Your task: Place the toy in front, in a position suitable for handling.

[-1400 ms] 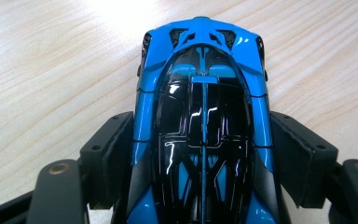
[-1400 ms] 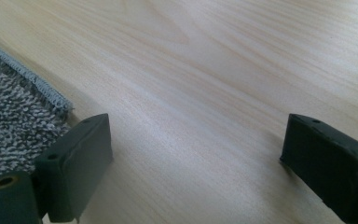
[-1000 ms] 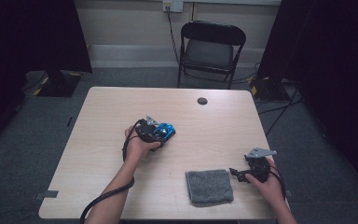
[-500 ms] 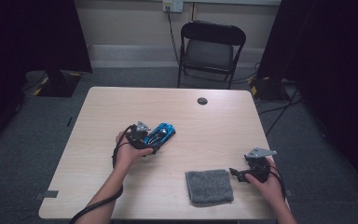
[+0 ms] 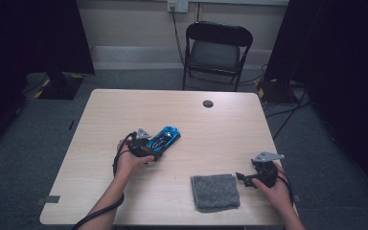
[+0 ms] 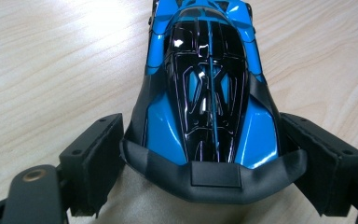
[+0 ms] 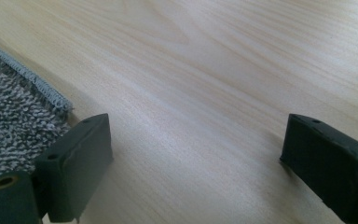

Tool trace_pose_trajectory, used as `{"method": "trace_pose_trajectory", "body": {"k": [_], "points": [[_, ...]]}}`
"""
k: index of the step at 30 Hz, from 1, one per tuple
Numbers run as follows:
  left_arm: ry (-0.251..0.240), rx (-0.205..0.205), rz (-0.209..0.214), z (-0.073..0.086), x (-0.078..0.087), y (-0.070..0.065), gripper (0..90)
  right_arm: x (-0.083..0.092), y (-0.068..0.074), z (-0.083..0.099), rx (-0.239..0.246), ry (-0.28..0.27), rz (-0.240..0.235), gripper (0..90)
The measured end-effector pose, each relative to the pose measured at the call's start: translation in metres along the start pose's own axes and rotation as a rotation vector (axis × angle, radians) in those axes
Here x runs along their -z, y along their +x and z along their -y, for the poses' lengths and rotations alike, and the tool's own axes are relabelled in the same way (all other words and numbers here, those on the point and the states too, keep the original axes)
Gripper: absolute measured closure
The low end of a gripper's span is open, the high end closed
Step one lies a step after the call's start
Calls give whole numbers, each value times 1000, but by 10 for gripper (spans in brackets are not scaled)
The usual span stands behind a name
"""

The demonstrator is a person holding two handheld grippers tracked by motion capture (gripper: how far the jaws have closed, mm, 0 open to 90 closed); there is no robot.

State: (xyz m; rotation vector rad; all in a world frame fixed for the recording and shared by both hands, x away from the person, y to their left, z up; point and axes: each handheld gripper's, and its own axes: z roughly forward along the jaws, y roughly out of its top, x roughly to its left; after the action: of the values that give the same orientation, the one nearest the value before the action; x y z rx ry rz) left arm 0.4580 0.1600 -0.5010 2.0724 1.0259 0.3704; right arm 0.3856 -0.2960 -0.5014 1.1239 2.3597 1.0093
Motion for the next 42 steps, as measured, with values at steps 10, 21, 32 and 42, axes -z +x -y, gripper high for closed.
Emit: {"method": "trace_pose_trajectory", "body": {"k": [10, 21, 32, 42], "points": [[11, -41, -28, -1, -2, -5, 194, 0, 0, 0, 0, 0, 0, 75], [11, -51, -47, 0, -1, -8, 241, 0, 0, 0, -2, 0, 4, 76], [11, -49, -49, 0, -1, -8, 242, 26, 4, -10, -20, -77, -120, 200], [12, -48, -50, -1, -2, -8, 242, 39, 40, -17, 83, -146, -294, 366]]}}
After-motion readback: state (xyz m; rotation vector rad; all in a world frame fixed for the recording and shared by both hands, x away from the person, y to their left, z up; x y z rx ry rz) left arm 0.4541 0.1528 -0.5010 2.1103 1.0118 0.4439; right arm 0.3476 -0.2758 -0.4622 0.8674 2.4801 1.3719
